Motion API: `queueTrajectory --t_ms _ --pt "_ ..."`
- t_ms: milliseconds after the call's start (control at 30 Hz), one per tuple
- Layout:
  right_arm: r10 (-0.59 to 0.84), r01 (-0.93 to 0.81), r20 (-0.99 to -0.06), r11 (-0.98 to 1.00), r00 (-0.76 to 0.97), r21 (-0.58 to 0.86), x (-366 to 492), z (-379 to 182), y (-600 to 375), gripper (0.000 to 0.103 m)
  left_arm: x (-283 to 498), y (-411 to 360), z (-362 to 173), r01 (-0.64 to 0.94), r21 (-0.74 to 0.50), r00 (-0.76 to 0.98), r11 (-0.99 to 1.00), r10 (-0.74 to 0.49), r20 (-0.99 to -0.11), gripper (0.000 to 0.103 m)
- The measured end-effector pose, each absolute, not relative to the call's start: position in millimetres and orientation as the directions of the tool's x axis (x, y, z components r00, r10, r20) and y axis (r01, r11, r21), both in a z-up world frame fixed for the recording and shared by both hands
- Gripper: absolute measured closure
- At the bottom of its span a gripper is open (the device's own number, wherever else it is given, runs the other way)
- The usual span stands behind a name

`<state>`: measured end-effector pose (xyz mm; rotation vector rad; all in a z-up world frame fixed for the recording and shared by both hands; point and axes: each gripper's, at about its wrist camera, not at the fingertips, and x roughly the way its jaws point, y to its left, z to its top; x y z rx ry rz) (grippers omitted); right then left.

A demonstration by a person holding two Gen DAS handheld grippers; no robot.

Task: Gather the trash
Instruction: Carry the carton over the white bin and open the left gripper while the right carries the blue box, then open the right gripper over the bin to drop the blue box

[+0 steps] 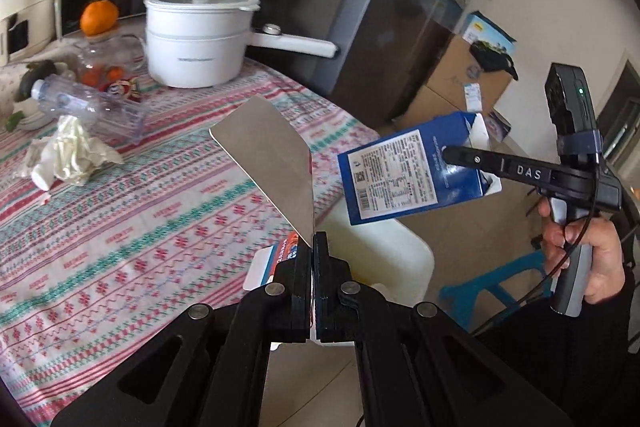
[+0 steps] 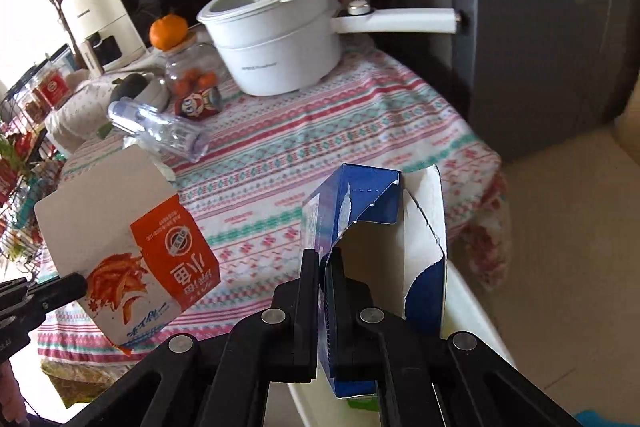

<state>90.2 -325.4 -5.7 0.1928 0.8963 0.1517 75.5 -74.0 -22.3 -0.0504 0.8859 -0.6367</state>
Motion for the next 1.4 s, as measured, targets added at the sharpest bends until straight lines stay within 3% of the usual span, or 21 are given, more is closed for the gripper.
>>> queueTrajectory --t_ms 600,1200,1300,1367,1400 --pt "0.070 0.093 -0.810 0.984 0.582 0.151 72 -23 -402 0.101 57 -194 -72 0.657 -0.262 0.319 0.707 -0.576 -0.753 0.101" --pt "0.061 0.098 -0.828 0.985 0.558 0.139 73 -31 -407 0.101 82 -192 -97 0.602 -0.207 0.354 0.772 -0.489 -0.797 0.101" --pt "0.061 0.095 -0.832 0.986 0.551 0.136 74 -33 -407 0.101 87 -188 -99 0.581 -0.195 0.354 0.790 -0.462 -0.813 0.090" --pt "0.062 0.093 -0.835 0.987 0.546 0.134 74 -34 -407 0.101 87 -184 -98 0.569 -0.181 0.373 0.802 -0.448 -0.812 0.055" --pt "0.063 0.092 -0.837 0.987 0.544 0.134 74 -34 -407 0.101 87 -182 -95 0.564 -0.172 0.390 0.808 -0.444 -0.807 0.049"
